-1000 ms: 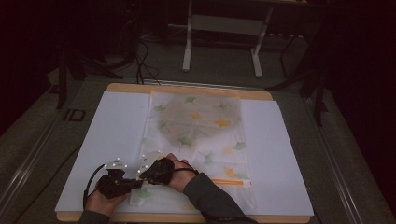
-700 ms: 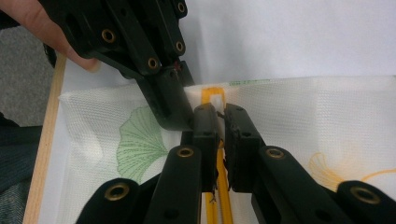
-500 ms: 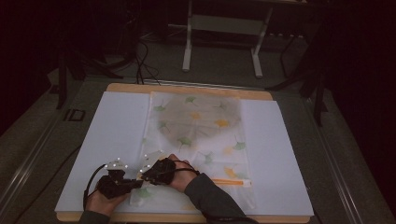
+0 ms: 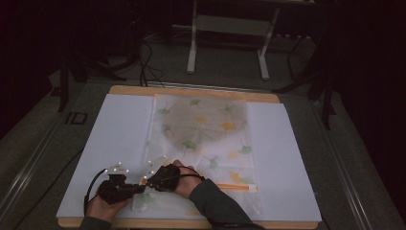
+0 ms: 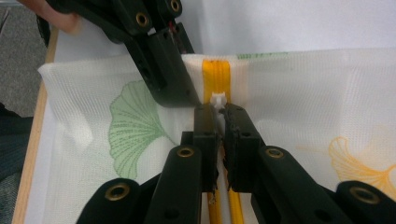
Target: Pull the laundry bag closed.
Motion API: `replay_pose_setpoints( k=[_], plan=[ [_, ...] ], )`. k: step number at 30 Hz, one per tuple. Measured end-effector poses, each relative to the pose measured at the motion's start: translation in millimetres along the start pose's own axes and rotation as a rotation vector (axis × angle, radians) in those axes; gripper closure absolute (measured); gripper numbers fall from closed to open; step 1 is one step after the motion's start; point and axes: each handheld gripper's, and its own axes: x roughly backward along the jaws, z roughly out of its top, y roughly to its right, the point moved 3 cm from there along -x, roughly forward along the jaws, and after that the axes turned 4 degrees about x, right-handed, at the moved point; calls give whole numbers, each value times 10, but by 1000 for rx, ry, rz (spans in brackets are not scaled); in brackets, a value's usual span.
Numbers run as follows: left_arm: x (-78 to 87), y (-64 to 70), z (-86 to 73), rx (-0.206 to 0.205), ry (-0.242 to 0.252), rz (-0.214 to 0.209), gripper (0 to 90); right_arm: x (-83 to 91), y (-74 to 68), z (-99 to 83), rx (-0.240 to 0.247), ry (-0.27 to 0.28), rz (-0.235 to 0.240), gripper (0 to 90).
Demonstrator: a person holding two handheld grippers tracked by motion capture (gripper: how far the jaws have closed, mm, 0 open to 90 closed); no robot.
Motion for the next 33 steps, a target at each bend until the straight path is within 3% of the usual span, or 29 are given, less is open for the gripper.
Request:
replay_pose_setpoints(
  k=[33],
  plan=[
    [32,8,7,-13,11,-4,884,12,-18,-65,11,-33,-11,848]
  ],
)
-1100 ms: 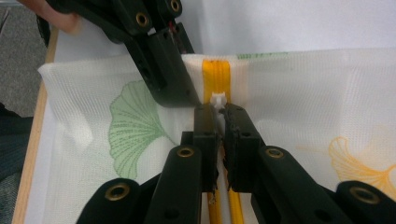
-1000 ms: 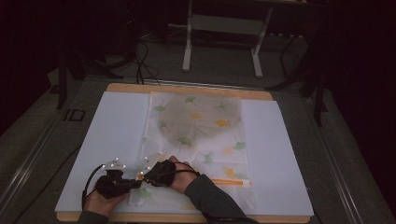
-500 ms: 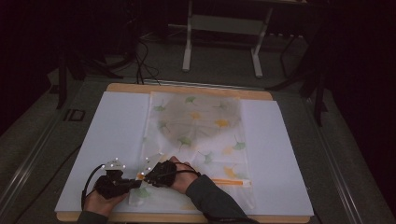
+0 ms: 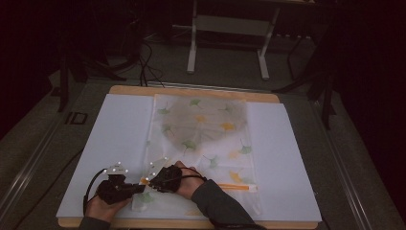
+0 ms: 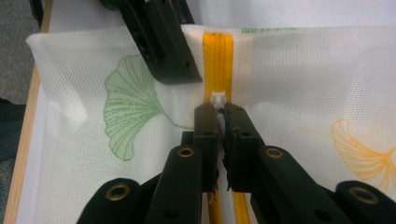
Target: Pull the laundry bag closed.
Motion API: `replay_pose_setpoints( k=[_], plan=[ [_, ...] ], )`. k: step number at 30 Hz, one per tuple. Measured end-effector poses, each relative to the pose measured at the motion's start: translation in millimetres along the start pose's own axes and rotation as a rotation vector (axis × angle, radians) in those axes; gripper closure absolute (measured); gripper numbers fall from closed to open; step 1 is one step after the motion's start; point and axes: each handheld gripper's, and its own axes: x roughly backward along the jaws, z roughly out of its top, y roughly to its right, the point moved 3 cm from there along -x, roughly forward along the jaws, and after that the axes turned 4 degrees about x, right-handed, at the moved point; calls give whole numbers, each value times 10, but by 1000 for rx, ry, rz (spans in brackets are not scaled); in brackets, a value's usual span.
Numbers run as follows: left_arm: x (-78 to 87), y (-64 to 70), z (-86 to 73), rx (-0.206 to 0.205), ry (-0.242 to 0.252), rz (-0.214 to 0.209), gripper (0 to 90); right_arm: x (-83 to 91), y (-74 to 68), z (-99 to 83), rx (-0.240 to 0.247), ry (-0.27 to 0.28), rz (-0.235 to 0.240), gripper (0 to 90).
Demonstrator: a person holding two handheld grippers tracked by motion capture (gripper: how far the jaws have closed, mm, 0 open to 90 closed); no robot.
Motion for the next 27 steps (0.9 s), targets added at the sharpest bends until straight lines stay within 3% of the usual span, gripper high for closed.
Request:
replay_pose_setpoints(
  k=[27],
  plan=[
    [45,-5,11,1,35,-24,884,102,-16,-67,8,-60,-7,849]
  ],
)
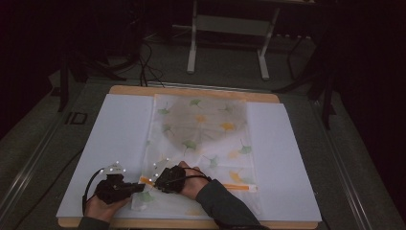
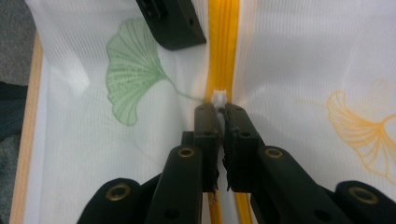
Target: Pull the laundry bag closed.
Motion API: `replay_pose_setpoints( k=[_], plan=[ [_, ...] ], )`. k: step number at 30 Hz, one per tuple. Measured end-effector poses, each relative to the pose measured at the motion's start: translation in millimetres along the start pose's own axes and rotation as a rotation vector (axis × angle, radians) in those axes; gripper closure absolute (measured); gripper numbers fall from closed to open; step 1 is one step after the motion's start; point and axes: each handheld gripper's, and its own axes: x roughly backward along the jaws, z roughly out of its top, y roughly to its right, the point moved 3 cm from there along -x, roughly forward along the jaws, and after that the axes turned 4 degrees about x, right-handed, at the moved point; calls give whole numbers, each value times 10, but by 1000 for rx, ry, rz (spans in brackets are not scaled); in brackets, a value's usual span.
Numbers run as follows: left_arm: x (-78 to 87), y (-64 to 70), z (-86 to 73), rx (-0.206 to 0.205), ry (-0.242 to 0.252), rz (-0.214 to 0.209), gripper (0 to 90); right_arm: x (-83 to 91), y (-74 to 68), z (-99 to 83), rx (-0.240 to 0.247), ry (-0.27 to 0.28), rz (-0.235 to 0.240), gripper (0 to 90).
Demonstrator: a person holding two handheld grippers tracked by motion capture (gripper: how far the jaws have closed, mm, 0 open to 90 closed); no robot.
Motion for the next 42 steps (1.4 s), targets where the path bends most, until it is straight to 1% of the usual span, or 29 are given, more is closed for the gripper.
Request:
replay_pose_setpoints(
  k=[14,23,39,40,42],
  plan=[
    [20,-4,2,0,11,-5,884,60,10,-75,6,-30,3,849],
    [30,-20,-1,6,16,-3,883,118,10,-134,2,-62,-2,849],
    [40,-27,-3,7,20,-7,883,175,3,-198,1,-86,-9,850],
    [42,-28,-4,7,20,-6,883,184,-1,-207,-5,-92,-11,850],
    [44,-28,-3,9,22,-7,883,202,5,-230,1,-99,-10,850]
  ],
)
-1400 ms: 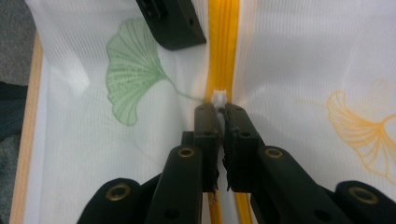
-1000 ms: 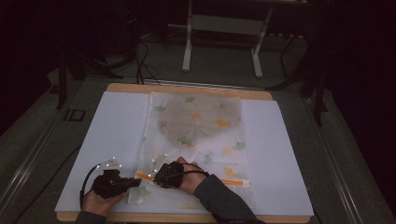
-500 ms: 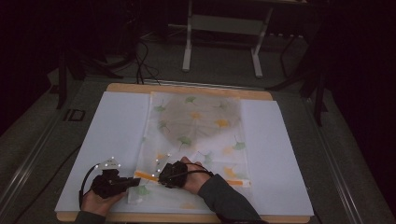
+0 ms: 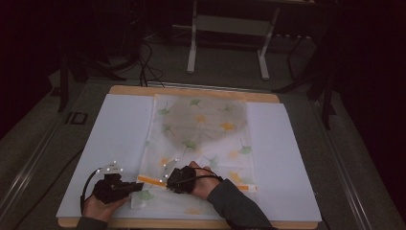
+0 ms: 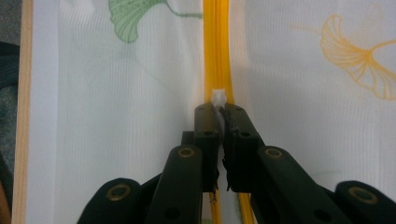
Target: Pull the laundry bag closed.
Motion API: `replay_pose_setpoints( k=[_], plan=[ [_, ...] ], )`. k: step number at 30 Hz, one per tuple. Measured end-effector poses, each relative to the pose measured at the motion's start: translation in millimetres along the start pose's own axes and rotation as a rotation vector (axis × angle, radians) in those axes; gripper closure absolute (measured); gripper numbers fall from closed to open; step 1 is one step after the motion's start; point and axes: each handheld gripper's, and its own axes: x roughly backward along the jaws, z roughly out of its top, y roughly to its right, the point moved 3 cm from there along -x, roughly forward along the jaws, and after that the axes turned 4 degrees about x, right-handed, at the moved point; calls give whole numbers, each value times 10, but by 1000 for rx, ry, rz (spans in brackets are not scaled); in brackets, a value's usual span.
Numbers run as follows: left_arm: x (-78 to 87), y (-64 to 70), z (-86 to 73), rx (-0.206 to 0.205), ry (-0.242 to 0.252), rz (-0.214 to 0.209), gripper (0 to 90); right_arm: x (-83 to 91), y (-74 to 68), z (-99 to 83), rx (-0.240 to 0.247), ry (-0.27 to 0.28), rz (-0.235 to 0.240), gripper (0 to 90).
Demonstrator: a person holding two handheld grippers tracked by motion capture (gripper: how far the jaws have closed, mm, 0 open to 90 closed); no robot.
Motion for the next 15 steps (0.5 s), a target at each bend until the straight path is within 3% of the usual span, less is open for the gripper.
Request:
replay_pose_setpoints(
  k=[15],
  plan=[
    [5,-5,-1,-3,-1,4,883,73,8,-112,1,-27,-1,852]
  ],
)
